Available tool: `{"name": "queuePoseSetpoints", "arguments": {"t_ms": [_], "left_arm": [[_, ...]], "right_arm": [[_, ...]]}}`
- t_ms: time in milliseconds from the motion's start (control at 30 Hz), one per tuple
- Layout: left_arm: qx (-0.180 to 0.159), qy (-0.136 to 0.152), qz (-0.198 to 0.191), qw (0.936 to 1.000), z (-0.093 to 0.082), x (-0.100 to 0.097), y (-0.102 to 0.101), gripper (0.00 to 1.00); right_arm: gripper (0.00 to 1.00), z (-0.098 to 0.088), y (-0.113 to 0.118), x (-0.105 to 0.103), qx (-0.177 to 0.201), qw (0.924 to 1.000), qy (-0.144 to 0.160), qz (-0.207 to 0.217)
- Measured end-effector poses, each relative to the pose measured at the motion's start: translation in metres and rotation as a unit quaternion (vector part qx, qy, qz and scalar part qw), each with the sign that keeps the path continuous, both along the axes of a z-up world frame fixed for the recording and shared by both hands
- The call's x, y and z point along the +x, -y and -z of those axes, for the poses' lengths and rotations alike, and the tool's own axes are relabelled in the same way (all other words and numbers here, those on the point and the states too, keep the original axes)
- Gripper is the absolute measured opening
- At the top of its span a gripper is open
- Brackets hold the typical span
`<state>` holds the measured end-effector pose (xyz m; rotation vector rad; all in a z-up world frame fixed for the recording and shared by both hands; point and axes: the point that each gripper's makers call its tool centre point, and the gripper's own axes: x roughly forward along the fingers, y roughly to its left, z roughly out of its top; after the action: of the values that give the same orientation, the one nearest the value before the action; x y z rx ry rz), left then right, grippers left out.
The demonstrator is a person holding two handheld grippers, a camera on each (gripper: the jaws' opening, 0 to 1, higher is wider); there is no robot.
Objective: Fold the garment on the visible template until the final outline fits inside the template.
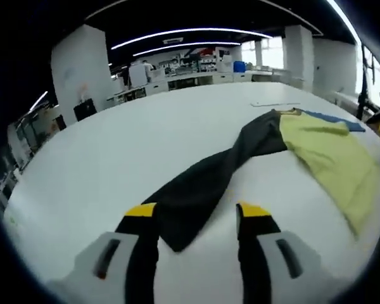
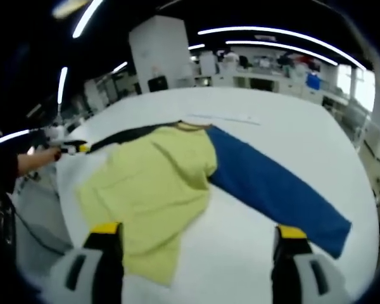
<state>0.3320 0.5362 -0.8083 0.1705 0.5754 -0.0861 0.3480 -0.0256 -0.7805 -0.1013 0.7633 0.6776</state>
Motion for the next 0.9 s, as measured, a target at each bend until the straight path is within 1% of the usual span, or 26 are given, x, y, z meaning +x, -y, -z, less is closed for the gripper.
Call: {"name": "queuePoseSetpoints", "arguments": {"t_ms": [133, 200, 267, 333, 400, 467, 500, 567, 633, 667, 700, 733, 767, 900], "left_arm": [[0.009, -0.010, -0.005, 0.9999, 0.007, 0.005, -0.001, 0.38], [0.027, -0.017, -0.002, 0.9995, 0.011, 0.007, -0.004, 0.36], [0.042, -0.025, -0.004, 0.9988, 0.014, 0.009, -0.007, 0.29], [0.044, -0.034, -0.013, 0.9984, 0.018, 0.010, -0.013, 0.20], [0.039, -0.033, -0.021, 0.9985, 0.019, 0.013, -0.018, 0.16], [0.012, -0.030, -0.042, 0.9986, 0.019, 0.013, -0.021, 0.13], [0.015, -0.033, -0.043, 0.9984, 0.019, 0.013, -0.021, 0.11], [0.021, -0.045, -0.044, 0.9978, 0.021, 0.010, -0.026, 0.00], [0.022, -0.041, -0.042, 0.9980, 0.018, 0.008, -0.025, 0.00], [0.018, -0.039, -0.041, 0.9982, 0.014, 0.008, -0.023, 0.00], [0.014, -0.039, -0.040, 0.9983, 0.014, 0.009, -0.022, 0.00], [0.010, -0.037, -0.037, 0.9986, 0.010, 0.007, -0.020, 0.00], [0.008, -0.035, -0.034, 0.9988, 0.009, 0.008, -0.019, 0.00], [0.014, -0.019, -0.019, 0.9995, -0.009, 0.001, -0.014, 0.00]], "right_arm": [[0.99, 0.000, -0.002, -0.002, 0.007, 0.9999, -0.003, -0.013], [0.99, 0.002, -0.004, -0.006, 0.003, 0.9998, -0.009, -0.019], [0.99, 0.004, -0.004, -0.008, -0.002, 0.9997, -0.012, -0.023], [0.99, 0.005, -0.004, -0.010, -0.006, 0.9995, -0.014, -0.026], [0.99, 0.006, -0.005, -0.012, -0.009, 0.9994, -0.016, -0.028], [0.99, 0.006, -0.005, -0.013, -0.010, 0.9994, -0.016, -0.030], [0.99, 0.007, -0.004, -0.013, -0.011, 0.9994, -0.016, -0.029], [0.99, 0.008, -0.001, -0.012, -0.012, 0.9994, -0.017, -0.027], [0.99, 0.008, -0.001, -0.012, -0.013, 0.9994, -0.017, -0.025], [0.99, 0.007, -0.002, -0.014, -0.015, 0.9994, -0.018, -0.025], [0.99, 0.007, -0.002, -0.014, -0.016, 0.9994, -0.018, -0.024], [0.99, 0.008, -0.001, -0.013, -0.017, 0.9993, -0.019, -0.025], [0.99, 0.008, -0.001, -0.013, -0.018, 0.9993, -0.019, -0.025], [0.99, 0.007, 0.000, -0.012, -0.017, 0.9994, -0.017, -0.024]]}}
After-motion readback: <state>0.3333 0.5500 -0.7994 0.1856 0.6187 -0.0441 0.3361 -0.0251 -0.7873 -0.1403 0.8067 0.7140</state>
